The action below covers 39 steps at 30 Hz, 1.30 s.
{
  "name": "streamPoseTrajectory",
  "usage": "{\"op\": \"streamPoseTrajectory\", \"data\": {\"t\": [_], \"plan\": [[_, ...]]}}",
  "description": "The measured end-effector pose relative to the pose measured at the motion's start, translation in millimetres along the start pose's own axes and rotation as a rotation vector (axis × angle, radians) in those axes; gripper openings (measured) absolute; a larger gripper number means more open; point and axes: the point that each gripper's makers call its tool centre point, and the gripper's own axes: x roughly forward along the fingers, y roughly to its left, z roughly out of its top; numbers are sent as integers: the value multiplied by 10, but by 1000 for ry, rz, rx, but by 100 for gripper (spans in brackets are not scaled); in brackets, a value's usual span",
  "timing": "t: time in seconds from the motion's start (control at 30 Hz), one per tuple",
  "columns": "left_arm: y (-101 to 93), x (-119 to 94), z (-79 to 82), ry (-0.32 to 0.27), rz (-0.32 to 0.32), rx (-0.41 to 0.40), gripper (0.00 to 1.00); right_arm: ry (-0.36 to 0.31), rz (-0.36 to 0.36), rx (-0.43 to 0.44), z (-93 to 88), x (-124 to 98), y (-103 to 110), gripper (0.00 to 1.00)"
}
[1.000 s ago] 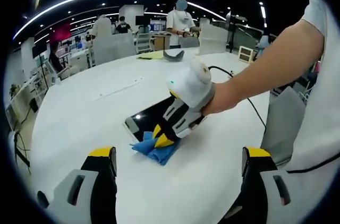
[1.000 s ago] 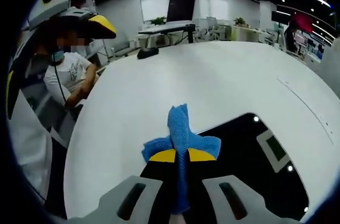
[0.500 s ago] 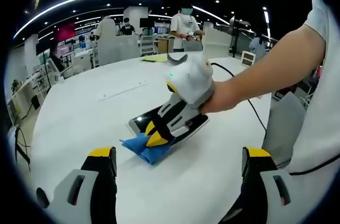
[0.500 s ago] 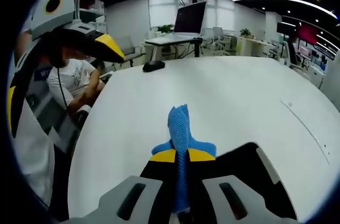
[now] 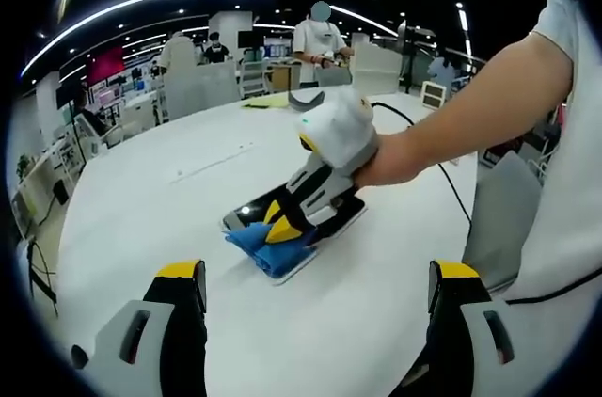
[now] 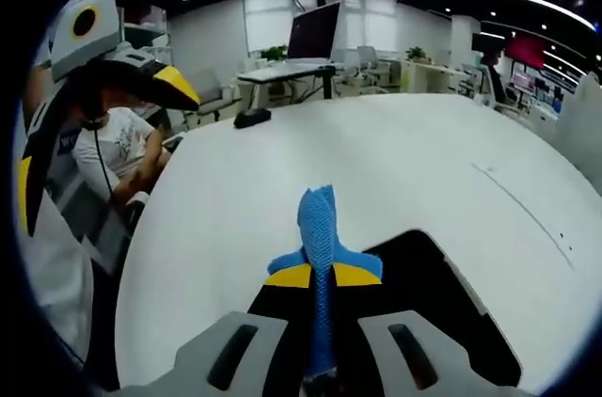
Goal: Wipe the mirror surface with the cleaning cloth until all visible marks leave the cleaned area.
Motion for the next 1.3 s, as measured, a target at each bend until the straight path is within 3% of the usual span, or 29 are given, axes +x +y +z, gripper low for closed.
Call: {"op": "streamPoseTrajectory", "data": {"t": [0.2,0.47,0.53,0.83,1.3], "plan": [[6,19,8,1,-2,9,99,-4,-40,12,-25,-115,-143,1],[-10,42,31,-4,-9,11,99,15,-92,40,-187,-299,-359,1],[7,62,-6,5,-5,15,99,3,-109,85,-222,-363,-430,1],[1,61,-49,22,-13,21,99,1,-193,132,-392,-629,-682,1],[-18,112,-10,25,-26,32,99,-1,-249,179,-552,-890,-844,1]]}}
